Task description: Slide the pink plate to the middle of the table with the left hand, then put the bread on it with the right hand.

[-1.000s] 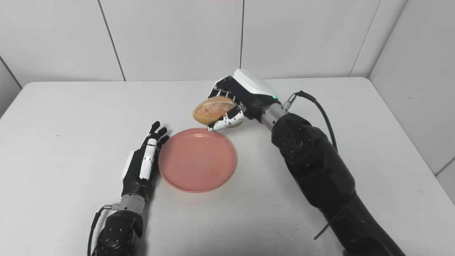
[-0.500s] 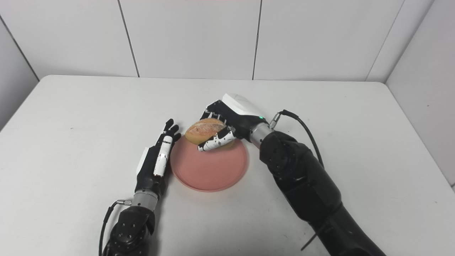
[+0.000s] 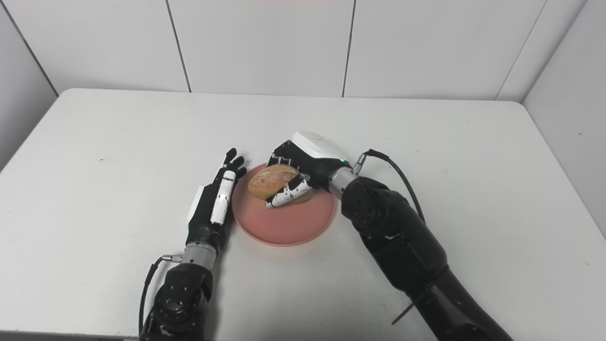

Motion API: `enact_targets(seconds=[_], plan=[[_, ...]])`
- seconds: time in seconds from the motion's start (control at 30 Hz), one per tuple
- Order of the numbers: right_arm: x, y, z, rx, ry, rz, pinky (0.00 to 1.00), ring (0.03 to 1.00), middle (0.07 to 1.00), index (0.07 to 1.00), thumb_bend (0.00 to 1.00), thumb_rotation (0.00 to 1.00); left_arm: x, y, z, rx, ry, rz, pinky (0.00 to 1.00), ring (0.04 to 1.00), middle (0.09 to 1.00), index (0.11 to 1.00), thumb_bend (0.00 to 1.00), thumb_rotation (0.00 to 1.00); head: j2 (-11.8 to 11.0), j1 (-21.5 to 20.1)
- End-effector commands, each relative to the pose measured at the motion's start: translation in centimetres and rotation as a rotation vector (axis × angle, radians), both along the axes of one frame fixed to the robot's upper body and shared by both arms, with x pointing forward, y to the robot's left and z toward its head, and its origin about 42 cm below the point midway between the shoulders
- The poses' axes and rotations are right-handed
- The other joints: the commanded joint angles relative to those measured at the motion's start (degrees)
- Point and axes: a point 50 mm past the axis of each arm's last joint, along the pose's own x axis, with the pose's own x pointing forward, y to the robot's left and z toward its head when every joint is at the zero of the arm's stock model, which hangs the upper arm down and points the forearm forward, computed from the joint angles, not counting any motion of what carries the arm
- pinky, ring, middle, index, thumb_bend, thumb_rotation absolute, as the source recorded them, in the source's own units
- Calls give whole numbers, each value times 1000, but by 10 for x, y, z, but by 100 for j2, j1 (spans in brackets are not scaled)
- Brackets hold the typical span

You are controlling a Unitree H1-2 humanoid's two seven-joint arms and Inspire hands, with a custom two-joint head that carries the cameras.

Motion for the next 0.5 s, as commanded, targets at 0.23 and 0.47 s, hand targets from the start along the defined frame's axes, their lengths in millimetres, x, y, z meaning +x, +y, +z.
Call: enact_targets(seconds=[0.23,0.47], plan=[[-1,5,13,-63,-152,44,354,429,500,563,534,186,6,-7,16,-10,-52,0,947,946,961,963,383,1000,22,-8],[-6,4,11,-108,-184,54,339,409,482,547,613,230,6,-7,16,-18,-51,-3,947,949,964,967,383,1000,28,-8]])
